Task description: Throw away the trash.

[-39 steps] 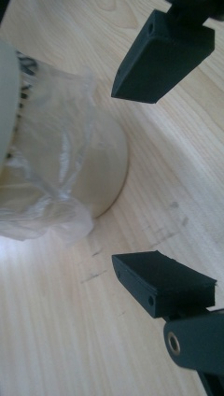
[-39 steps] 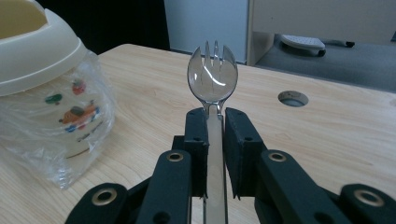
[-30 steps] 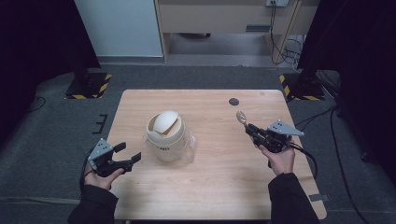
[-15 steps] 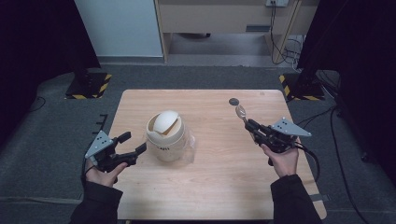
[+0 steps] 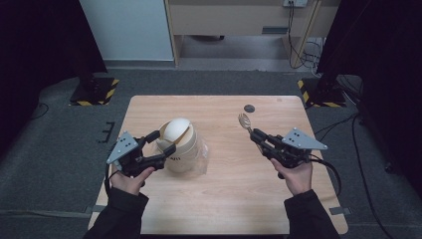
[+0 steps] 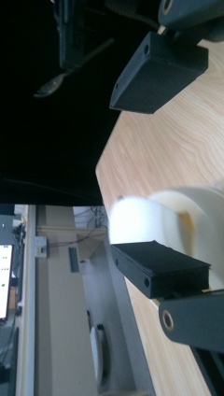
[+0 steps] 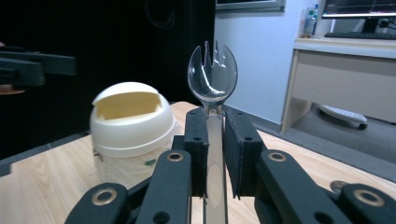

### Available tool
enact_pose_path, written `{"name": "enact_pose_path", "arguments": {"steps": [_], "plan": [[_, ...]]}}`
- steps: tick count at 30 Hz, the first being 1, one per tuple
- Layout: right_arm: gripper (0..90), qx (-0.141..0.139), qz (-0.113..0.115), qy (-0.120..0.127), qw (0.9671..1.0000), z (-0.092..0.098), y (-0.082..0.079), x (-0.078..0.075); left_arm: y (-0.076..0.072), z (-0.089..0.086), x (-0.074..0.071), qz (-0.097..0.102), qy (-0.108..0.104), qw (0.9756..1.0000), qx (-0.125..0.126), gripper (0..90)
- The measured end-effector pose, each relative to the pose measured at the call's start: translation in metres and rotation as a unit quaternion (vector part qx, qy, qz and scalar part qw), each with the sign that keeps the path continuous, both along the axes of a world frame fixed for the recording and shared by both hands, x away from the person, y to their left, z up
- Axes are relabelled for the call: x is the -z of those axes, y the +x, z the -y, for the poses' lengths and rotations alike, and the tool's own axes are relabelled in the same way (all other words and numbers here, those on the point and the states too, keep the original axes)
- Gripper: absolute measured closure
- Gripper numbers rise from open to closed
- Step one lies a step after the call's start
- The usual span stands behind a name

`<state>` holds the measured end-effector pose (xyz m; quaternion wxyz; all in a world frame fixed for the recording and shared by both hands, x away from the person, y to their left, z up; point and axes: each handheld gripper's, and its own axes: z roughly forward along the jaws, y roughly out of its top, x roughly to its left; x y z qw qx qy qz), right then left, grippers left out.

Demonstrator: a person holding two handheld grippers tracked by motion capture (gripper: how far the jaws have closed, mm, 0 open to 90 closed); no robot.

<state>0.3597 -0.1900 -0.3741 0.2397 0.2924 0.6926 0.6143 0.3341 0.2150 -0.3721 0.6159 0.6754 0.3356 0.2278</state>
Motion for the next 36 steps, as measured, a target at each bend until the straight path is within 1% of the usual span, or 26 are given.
{"name": "enact_pose_path", "arguments": {"steps": [3, 5, 7, 14, 18, 19, 23, 27, 31, 33, 36], "plan": [[80.1, -0.007, 0.001, 0.012, 0.9999, -0.002, -0.003, -0.002, 0.001, 0.014, -0.005, 0.005, -0.008, 0.9999, 0.01, 25.6], [80.0, -0.007, 0.004, 0.009, 0.9999, -0.002, -0.004, -0.002, 0.003, 0.022, -0.008, 0.008, -0.004, 0.9998, 0.016, 25.9], [80.0, -0.009, 0.004, 0.01, 0.9999, -0.003, -0.005, -0.002, 0.005, 0.031, -0.01, 0.011, -0.003, 0.9998, 0.017, 26.3], [80.1, -0.021, 0.005, 0.006, 0.9997, -0.007, -0.008, 0.001, 0.015, 0.063, -0.013, 0.013, -0.019, 0.9992, 0.033, 28.9], [80.1, -0.027, 0.005, 0.004, 0.9996, -0.01, -0.008, 0.003, 0.022, 0.08, -0.012, 0.006, -0.02, 0.9988, 0.044, 29.8], [80.1, -0.028, 0.003, 0.005, 0.9996, -0.011, -0.008, 0.003, 0.024, 0.083, -0.011, 0.004, -0.024, 0.9986, 0.047, 30.1], [80.0, -0.033, 0.001, 0.001, 0.9994, -0.014, -0.008, 0.006, 0.029, 0.097, -0.008, -0.002, -0.03, 0.9982, 0.053, 31.4], [80.0, -0.035, 0.0, 0.0, 0.9994, -0.015, -0.008, 0.007, 0.032, 0.108, -0.007, -0.004, -0.036, 0.9975, 0.061, 33.0], [80.0, -0.036, 0.0, -0.004, 0.9994, -0.016, -0.008, 0.009, 0.034, 0.118, -0.007, -0.01, -0.042, 0.9969, 0.066, 36.7], [80.1, -0.038, 0.0, -0.007, 0.9993, -0.017, -0.008, 0.009, 0.035, 0.123, -0.005, -0.015, -0.043, 0.9965, 0.07, 38.3], [80.1, -0.04, -0.002, -0.006, 0.9992, -0.019, -0.008, 0.011, 0.036, 0.131, -0.003, -0.017, -0.044, 0.9962, 0.074, 39.7]]}}
